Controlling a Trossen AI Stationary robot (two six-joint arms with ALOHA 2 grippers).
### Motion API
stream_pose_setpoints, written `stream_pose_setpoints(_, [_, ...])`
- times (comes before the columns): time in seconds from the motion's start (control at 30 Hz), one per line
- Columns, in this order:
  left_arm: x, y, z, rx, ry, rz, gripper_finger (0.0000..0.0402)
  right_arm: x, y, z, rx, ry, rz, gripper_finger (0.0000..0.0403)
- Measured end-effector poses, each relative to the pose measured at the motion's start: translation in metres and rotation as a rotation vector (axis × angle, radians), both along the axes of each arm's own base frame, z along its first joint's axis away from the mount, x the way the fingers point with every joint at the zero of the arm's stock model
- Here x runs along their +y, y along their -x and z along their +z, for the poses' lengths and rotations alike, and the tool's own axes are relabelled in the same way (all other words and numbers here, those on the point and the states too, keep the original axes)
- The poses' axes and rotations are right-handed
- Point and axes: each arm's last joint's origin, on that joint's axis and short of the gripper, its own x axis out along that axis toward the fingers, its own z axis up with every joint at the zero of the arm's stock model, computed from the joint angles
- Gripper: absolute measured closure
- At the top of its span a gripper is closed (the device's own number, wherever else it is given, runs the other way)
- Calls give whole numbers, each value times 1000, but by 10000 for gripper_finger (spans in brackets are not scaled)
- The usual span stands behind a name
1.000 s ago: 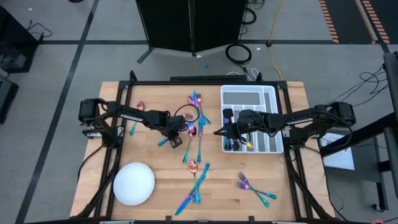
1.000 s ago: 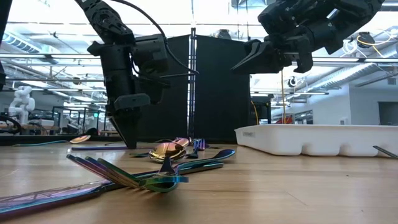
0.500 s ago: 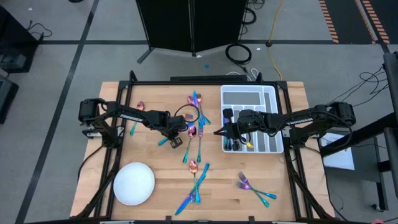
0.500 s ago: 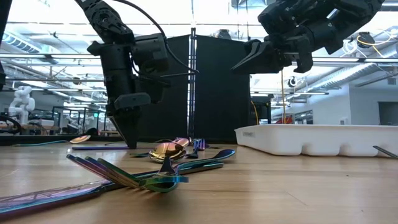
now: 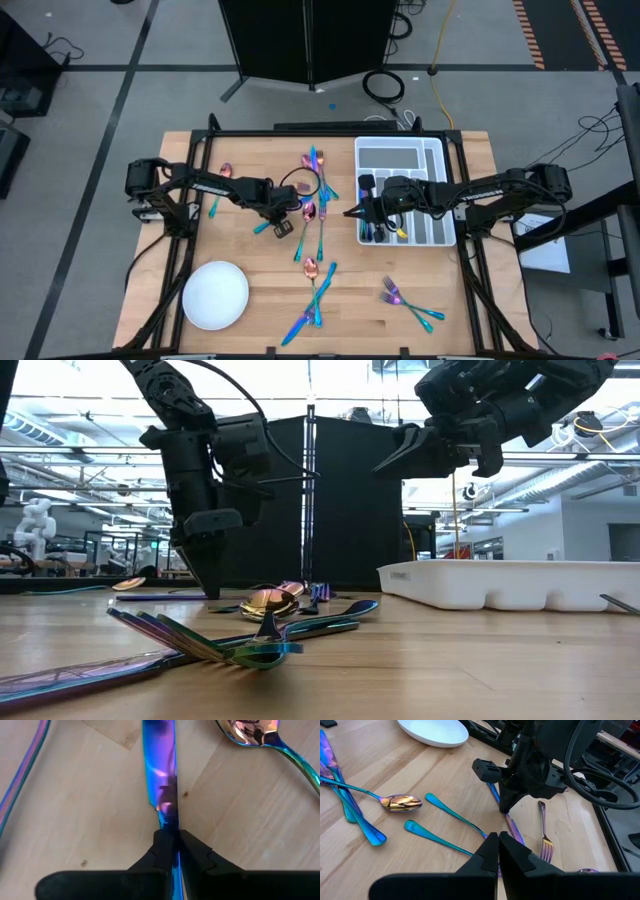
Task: Sort silverware
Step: Put the blue knife into the utensil organizer
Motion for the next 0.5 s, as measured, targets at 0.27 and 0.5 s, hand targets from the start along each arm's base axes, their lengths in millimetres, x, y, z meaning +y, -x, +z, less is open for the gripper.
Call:
stream_pose_setpoints(0.27, [0, 1, 2, -3, -1, 1, 377, 0, 0, 0, 0, 0, 0, 403])
stream_pose_setpoints(0.5, [0, 1, 3, -4, -1, 0, 377, 0, 0, 0, 0, 0, 0, 403])
